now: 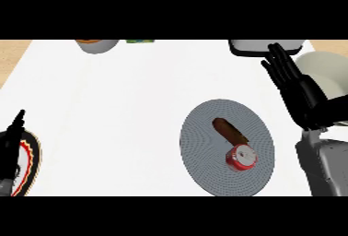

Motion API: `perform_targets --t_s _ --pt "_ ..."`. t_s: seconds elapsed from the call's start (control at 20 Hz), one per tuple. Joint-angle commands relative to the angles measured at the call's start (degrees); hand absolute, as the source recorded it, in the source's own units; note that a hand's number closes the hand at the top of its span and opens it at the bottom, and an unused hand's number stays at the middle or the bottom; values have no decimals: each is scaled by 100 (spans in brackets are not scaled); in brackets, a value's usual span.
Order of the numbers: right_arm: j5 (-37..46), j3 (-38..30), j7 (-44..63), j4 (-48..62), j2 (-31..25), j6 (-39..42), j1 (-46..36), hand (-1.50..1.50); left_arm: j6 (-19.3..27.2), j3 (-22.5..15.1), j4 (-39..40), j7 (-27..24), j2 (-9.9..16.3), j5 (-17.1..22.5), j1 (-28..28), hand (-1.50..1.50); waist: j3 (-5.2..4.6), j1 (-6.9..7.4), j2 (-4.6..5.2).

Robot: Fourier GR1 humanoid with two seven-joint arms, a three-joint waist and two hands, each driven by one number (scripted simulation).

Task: Pick the sweet potato from the placemat and place it in the bowl

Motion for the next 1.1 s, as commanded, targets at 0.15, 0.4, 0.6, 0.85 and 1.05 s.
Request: perform_targets --t_s 0.15,0.4,0.6,0.85,1.05 --pt "-541 1368 229 559 -203 2328 -739 150 -233 -211 -898 -350 -208 -12 -1017 0 -107 542 178" --pt "467 1163 -1194 1361 -1017 2936 -1406 -150 -385 -493 -1407 -444 -770 220 -1506 0 -88 512 270" --pt "-25 1291 -2117 1792 -1384 4616 -1743 -150 -352 -563 -1300 -562 -902 146 -1577 0 -86 547 293" --pt "1002 1703 -3011 1575 -1933 5292 -2509 -150 -220 -608 -1338 -262 -964 32 -1727 0 -94 480 191" --pt "1741 2280 -3260 1437 -2189 5179 -2947 -150 -167 -760 -1265 -443 -1103 -114 -1578 0 -102 536 206"
